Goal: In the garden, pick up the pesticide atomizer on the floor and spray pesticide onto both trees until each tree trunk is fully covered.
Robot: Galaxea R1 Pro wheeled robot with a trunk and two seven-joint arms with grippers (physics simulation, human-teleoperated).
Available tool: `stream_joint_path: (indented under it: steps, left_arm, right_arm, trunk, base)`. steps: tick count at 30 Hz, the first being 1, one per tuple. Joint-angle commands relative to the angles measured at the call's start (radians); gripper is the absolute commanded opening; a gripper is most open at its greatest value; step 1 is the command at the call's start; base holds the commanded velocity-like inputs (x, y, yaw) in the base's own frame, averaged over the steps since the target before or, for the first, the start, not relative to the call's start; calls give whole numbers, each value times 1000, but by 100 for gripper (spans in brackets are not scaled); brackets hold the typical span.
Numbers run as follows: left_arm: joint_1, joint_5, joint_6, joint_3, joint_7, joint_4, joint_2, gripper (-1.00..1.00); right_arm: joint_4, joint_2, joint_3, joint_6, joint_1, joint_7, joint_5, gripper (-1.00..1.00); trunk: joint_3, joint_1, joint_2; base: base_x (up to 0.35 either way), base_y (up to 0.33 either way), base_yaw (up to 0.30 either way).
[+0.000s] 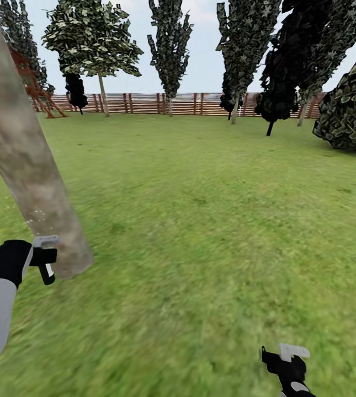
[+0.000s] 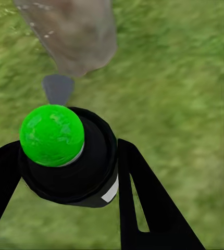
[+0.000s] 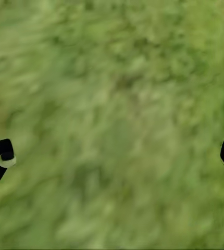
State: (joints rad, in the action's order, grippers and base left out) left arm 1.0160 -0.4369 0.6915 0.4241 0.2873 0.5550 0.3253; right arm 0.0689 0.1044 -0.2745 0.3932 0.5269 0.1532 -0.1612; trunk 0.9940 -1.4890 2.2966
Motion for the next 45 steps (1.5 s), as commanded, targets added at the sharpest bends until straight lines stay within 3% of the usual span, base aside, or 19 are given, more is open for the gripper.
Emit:
stream_joint_path:
  steps: [1, 7, 13, 18, 21, 24, 27, 29, 30, 34, 37, 45]
  left_arm:
    - [1, -11, 3, 6, 9, 4, -1, -100]
    - [-6, -13, 3, 7, 7, 3, 11, -100]
    - [-38, -14, -1, 61, 4, 14, 13, -100]
    - [-42, -11, -6, 59, -82, 1, 2, -100]
    - [-56, -9, -10, 59, -99, -7, -38, -100]
    - [-59, -14, -12, 56, -133, 1, -114, -100]
    - [-55, -14, -4, 51, -147, 2, -147, -100]
    - [-48, -16, 5, 23, -150, 2, -161, -100]
    - [-32, -18, 24, 6, -151, 3, -160, -100]
    - [25, -24, 79, -3, -152, 2, -144, -100]
    - [21, -23, 87, -5, -152, 14, -132, -100]
    - [17, -25, 88, -8, -151, 51, -132, -100]
  right_arm:
    - [-1, 0, -6, 3, 1, 4, -11, 100]
    - [-1, 0, -6, 3, 1, 4, -11, 100]
    - [-1, 0, -6, 3, 1, 4, -11, 100]
    - [-1, -1, -6, 3, 1, 3, -11, 100]
    - [-1, 0, -6, 3, 1, 3, -11, 100]
    - [-1, -1, -6, 3, 1, 3, -11, 100]
    - [-1, 0, -6, 3, 1, 3, -11, 100]
    - [-1, 0, -6, 3, 1, 4, -11, 100]
    - [-1, 0, -6, 3, 1, 4, -11, 100]
    - [-1, 1, -7, 3, 1, 3, -11, 100]
    - [-1, 1, -6, 3, 1, 3, -10, 100]
    - [-1, 1, -6, 3, 1, 3, -10, 100]
  trunk:
    - [1, 0, 0]
    - [1, 0, 0]
    - [1, 0, 0]
    - [1, 0, 0]
    - [1, 0, 0]
    - [1, 0, 0]
    - [1, 0, 0]
    - [1, 0, 0]
    - [1, 0, 0]
    - [1, 0, 0]
    - [1, 0, 0]
    - [1, 0, 0]
  base:
    - [3, -272, 65]
    - [3, -272, 227]
    - [184, -197, 276]
    - [93, -23, 278]
    - [9, -2, 244]
    - [1, 0, 120]
    - [0, 0, 22]
    - [0, 0, 5]
    - [0, 0, 1]
    - [0, 0, 0]
    - [4, 0, 0]
    - [284, 0, 0]
